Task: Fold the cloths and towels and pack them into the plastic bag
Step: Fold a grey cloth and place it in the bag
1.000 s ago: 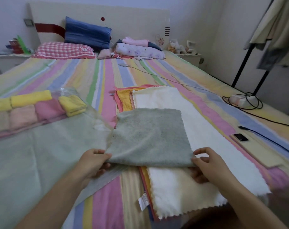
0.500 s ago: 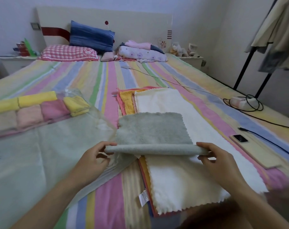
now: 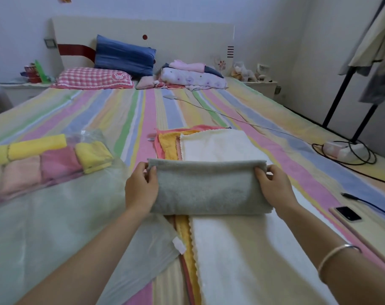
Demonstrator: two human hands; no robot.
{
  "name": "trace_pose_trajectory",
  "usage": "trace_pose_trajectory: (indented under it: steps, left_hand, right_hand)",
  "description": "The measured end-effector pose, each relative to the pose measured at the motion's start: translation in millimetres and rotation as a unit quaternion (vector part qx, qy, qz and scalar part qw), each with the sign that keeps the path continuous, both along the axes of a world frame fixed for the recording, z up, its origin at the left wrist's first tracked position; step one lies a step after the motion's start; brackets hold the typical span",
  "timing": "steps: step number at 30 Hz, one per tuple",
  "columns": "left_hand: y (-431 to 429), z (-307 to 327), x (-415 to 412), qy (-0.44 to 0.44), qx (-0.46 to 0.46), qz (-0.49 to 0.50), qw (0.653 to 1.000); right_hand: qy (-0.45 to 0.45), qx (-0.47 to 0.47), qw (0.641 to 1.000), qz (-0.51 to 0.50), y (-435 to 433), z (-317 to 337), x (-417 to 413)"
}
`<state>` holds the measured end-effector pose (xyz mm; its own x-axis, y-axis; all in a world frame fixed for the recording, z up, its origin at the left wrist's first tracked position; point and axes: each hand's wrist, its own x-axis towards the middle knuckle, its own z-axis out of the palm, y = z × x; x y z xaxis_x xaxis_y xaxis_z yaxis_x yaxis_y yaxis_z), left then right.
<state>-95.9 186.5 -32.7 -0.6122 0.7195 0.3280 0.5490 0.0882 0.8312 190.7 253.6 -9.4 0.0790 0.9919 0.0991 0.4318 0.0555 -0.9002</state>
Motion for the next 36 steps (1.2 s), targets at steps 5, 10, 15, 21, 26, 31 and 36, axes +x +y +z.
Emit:
trace_pose_trajectory:
  steps: [5, 10, 15, 21, 26, 31, 36]
  left_hand:
    - [37, -20, -12, 0.089, -0.067, 0.031, 0.993]
    - [53, -36, -17, 0.137, -0.169, 0.02, 0.976]
    - [47, -16, -1, 0.218, -0.127, 0.044, 0.967]
    - [34, 5, 64, 0.313, -0.134, -0.241, 0.909]
    - [37, 15, 96, 0.349, -0.2, -0.305, 0.863]
    - [36, 4, 138, 0.351, -0.211, -0.32, 0.854]
    - [33, -23, 145, 0.348, -0.196, -0.325, 0.857]
  right_hand:
    - [-0.091, -0.026, 0.995, -0.012, 38, -20, -9]
    - [-0.15, -0.04, 0.988, -0.015, 46, -36, -7]
    - [-0.297, -0.07, 0.95, -0.067, 32, -28, -2]
    - [-0.073, -0.223, 0.972, 0.033, 14, -8, -7]
    - [0.213, -0.197, 0.955, 0.063, 10, 24, 10]
    - [0.268, -0.213, 0.938, 0.045, 10, 57, 34]
    - [0.243, -0.206, 0.942, 0.108, -4, 60, -10]
